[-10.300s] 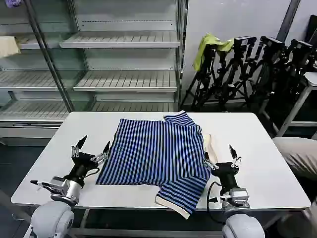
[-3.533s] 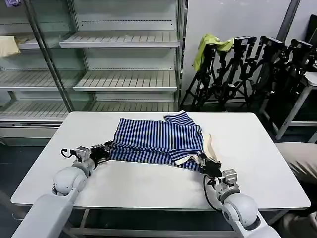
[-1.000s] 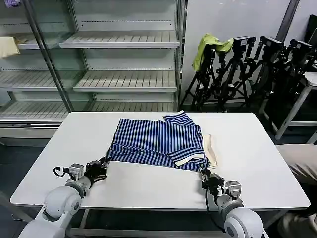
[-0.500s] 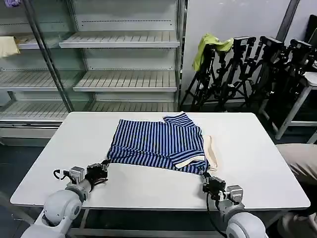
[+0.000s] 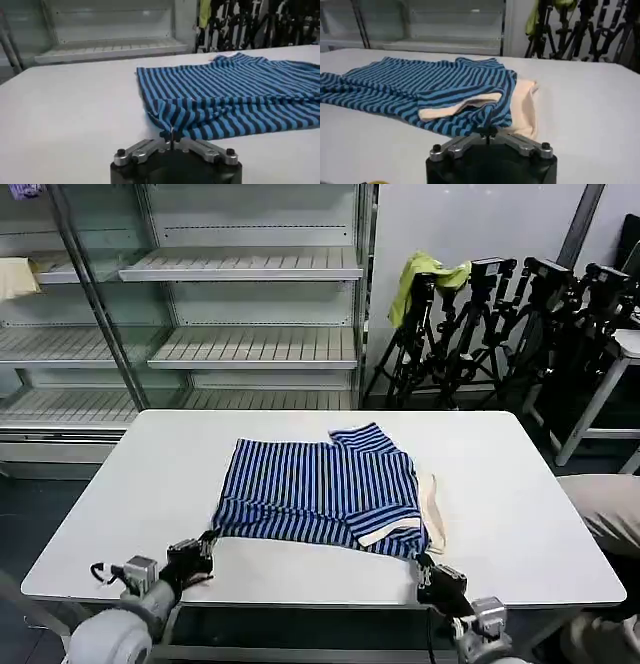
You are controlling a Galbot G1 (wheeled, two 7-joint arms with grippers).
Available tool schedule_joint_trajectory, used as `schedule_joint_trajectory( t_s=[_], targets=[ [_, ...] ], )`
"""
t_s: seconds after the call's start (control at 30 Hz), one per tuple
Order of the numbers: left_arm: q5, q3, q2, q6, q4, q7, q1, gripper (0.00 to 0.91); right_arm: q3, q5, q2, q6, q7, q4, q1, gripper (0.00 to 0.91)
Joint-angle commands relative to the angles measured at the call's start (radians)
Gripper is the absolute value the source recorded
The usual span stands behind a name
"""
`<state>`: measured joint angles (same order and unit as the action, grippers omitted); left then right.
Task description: Fold and organize the clothes.
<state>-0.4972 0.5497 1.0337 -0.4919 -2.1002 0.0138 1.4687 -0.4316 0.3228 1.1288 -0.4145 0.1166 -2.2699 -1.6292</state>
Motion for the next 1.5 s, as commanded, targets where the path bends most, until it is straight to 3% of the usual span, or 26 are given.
schedule_joint_trajectory(
  t_s=[0.03,0.33,0.6,0.63,0.67,0.7,0.97,1.1,1.23,1.3,1.4,1.5],
  targets=[
    [0.002,0.064,0.005,0.032,-0.086,0.001,0.170,0.010,-0.017,-0.035,0.000,0.021,-0.022,-0.049,-0.090,0.000],
    [-0.047,0.166,-0.013,0.059,-0.083,-0.003,0.250,0.010,-0.070,-0.065,-0.008,0.042,-0.056,-0.055,-0.168,0.000],
    [-0.049,0.140,-0.005,0.091,-0.086,-0.009,0.241,0.010,-0.051,-0.072,0.001,0.048,-0.057,-0.054,-0.157,0.000],
    [-0.049,0.136,-0.006,0.094,-0.084,-0.011,0.230,0.907,-0.052,-0.072,0.000,0.049,-0.057,-0.054,-0.157,0.000],
    [-0.048,0.131,-0.007,0.096,-0.081,-0.010,0.225,0.907,-0.053,-0.071,0.000,0.050,-0.056,-0.053,-0.154,0.806],
    [-0.043,0.123,-0.009,0.095,-0.075,-0.003,0.210,0.907,-0.053,-0.071,0.000,0.050,-0.056,-0.054,-0.152,0.907],
    [-0.037,0.123,-0.029,0.127,-0.083,0.023,0.153,0.907,-0.063,-0.067,0.000,0.031,-0.091,-0.090,-0.163,0.907],
    [-0.057,0.146,-0.045,0.132,-0.145,0.053,0.164,0.907,-0.126,-0.059,0.002,0.017,-0.110,-0.144,-0.209,0.907],
    [-0.101,0.186,-0.085,0.124,-0.172,0.067,0.146,0.907,-0.191,-0.005,-0.010,0.007,-0.121,-0.198,-0.211,0.907],
    [-0.122,0.184,-0.109,0.121,-0.156,0.071,0.097,0.907,-0.202,0.031,-0.016,-0.028,-0.108,-0.204,-0.138,0.907],
    [-0.135,0.144,-0.142,0.110,-0.111,0.084,0.009,0.907,-0.223,0.167,-0.050,-0.100,-0.059,-0.195,-0.001,0.907],
    [-0.135,0.092,-0.165,0.105,-0.057,0.073,-0.092,0.907,-0.235,0.202,-0.110,-0.111,-0.060,-0.175,0.069,0.907]
  ],
)
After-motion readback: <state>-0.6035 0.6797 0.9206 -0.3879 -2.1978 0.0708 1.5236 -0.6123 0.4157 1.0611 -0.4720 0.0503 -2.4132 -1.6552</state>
